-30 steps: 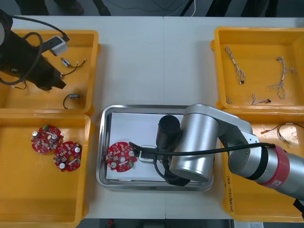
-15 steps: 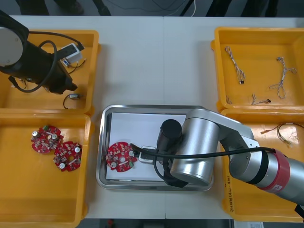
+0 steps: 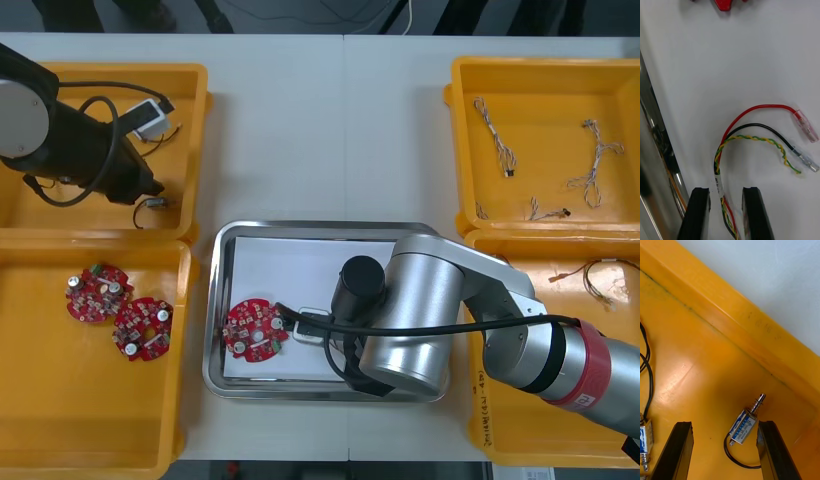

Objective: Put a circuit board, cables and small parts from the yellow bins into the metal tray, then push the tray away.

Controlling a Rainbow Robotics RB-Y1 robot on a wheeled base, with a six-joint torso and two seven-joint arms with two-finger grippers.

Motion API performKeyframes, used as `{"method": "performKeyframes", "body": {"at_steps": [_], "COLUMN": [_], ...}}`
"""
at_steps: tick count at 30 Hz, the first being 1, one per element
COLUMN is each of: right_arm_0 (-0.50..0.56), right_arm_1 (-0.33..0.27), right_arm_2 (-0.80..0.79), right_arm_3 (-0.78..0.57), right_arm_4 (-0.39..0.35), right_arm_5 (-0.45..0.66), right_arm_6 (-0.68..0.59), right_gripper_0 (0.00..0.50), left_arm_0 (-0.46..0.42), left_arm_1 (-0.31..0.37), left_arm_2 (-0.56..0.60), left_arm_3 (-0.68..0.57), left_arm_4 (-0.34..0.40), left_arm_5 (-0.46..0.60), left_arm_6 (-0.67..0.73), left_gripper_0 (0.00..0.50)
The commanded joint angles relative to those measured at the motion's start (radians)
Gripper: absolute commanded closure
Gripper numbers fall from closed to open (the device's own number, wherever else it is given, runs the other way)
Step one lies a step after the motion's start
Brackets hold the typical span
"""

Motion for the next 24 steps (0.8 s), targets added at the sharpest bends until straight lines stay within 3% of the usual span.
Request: {"method": "performKeyframes", "body": {"at_steps": [1,9,19,24], "right_arm_0": [0.01,0.001,-0.088,-0.134], "right_arm_1": [0.022,0.025,0.081,0.096], "right_arm_2": [0.004,-0.063,-0.358,-0.528], "right_arm_3": [-0.008,-0.086,-0.135,-0.135], "right_arm_4": [0.011,0.002,-0.199,-0.265], "right_arm_5": [-0.009,0.039,0.261,0.261], "right_arm_6": [-0.043,-0.056,-0.085,-0.108], "right_gripper_0": [0.0,0.0,0.0,0.0], "left_arm_0": [0.038,0.083,0.09,0.09], "left_arm_1": [0.054,0.054,0.052,0.052], "left_arm_2": [0.001,0.0,-0.056,-0.059], "left_arm_3": [-0.006,-0.006,0.017,0.022], "left_arm_4": [0.012,0.013,0.015,0.016], "left_arm_5": [-0.04,-0.076,-0.172,-0.176], "left_arm_6": [-0.06,-0.067,-0.063,-0.063], "left_gripper_0": [0.0,0.0,0.0,0.0]}}
